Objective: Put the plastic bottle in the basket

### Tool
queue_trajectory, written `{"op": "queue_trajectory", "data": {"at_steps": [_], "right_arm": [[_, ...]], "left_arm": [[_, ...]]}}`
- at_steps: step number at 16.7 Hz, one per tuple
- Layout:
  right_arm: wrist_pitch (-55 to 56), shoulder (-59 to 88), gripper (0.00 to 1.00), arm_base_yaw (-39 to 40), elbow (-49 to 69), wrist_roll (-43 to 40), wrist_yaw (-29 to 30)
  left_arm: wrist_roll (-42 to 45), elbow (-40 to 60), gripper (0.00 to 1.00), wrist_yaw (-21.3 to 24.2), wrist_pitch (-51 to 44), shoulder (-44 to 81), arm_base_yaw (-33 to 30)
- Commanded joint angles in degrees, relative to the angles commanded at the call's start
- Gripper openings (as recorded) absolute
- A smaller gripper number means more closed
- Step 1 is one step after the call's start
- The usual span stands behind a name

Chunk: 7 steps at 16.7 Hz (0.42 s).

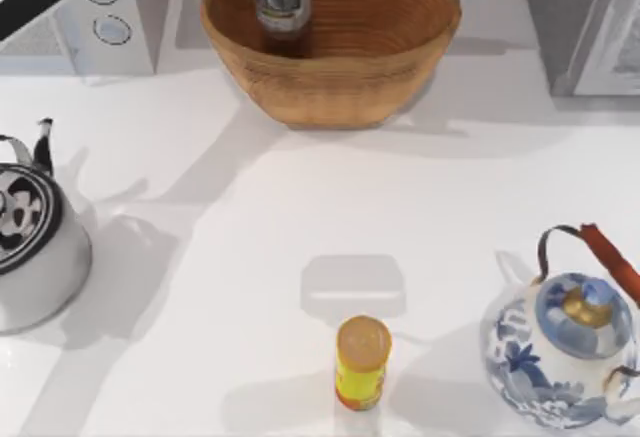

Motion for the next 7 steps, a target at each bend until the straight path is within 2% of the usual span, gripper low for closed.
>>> {"op": "queue_trajectory", "data": {"at_steps": [1, 2, 7], "right_arm": [[0.0, 0.0, 1.00, 0.0, 0.0, 0.0, 0.0], [0.0, 0.0, 1.00, 0.0, 0.0, 0.0, 0.0], [0.0, 0.0, 1.00, 0.0, 0.0, 0.0, 0.0]], "left_arm": [[0.0, 0.0, 0.98, 0.0, 0.0, 0.0, 0.0], [0.0, 0.0, 1.00, 0.0, 0.0, 0.0, 0.0], [0.0, 0.0, 1.00, 0.0, 0.0, 0.0, 0.0]]}}
